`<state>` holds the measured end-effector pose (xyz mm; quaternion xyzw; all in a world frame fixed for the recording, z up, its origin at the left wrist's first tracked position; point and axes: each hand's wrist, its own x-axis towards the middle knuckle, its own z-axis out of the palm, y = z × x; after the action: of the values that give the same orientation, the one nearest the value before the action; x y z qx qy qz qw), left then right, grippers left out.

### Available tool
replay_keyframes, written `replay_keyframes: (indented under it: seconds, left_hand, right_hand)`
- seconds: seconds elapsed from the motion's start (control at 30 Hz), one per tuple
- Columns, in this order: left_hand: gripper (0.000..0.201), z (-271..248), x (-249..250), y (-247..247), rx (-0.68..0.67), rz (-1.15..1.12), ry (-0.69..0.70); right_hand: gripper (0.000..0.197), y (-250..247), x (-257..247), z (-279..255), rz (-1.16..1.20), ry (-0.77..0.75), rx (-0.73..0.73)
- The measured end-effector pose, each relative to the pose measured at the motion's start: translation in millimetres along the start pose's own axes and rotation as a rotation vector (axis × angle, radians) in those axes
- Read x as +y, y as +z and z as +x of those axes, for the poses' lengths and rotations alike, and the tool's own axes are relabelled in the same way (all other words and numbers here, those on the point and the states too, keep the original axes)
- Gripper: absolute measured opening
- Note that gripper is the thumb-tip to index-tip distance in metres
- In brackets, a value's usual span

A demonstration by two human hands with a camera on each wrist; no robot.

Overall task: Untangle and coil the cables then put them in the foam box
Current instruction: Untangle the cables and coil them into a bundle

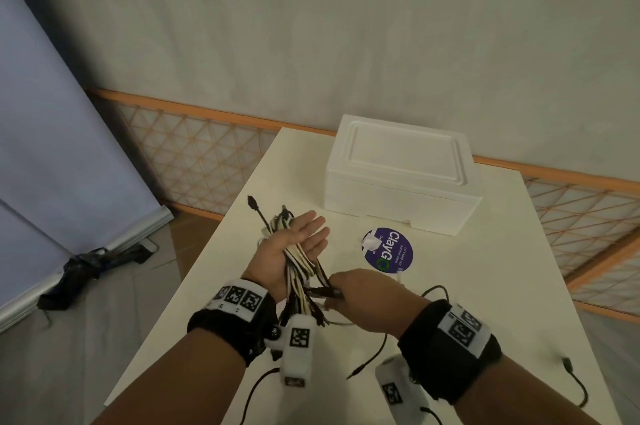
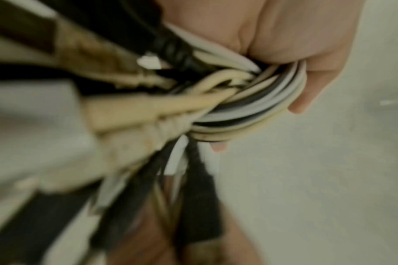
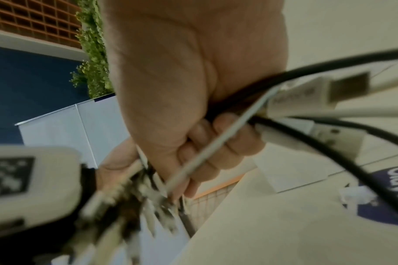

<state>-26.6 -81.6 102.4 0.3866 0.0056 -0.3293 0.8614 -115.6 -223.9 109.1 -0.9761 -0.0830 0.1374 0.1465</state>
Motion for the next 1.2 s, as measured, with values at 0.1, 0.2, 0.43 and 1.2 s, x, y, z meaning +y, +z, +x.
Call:
replay_keyframes:
  seconds: [0.1, 0.2, 0.43, 1.2]
  left_hand:
    - [0.093, -7.9, 7.9, 7.6, -0.158, -0.099, 0.014]
    - [0.083, -14.3, 4.3, 17.1, -0.313, -0.142, 0.005]
    - [0.087, -12.0, -0.8, 20.2, -0.264, -0.16, 0.031]
    - [0.016, 4.7, -33.7, -4.4, 0.157, 0.965, 0.176]
  right_hand:
    - [0.027, 6.1, 8.3, -5.8, -0.003, 0.057, 0.003]
    - [0.024, 11.5, 6.5, -7.7, -0.062, 0.054, -0.038]
    - [0.026, 9.7, -3.0, -15.2, -0.085, -0.016, -0.056]
    - [0.035, 4.2, -19.2, -14.4, -0.463, -0.127, 0.155]
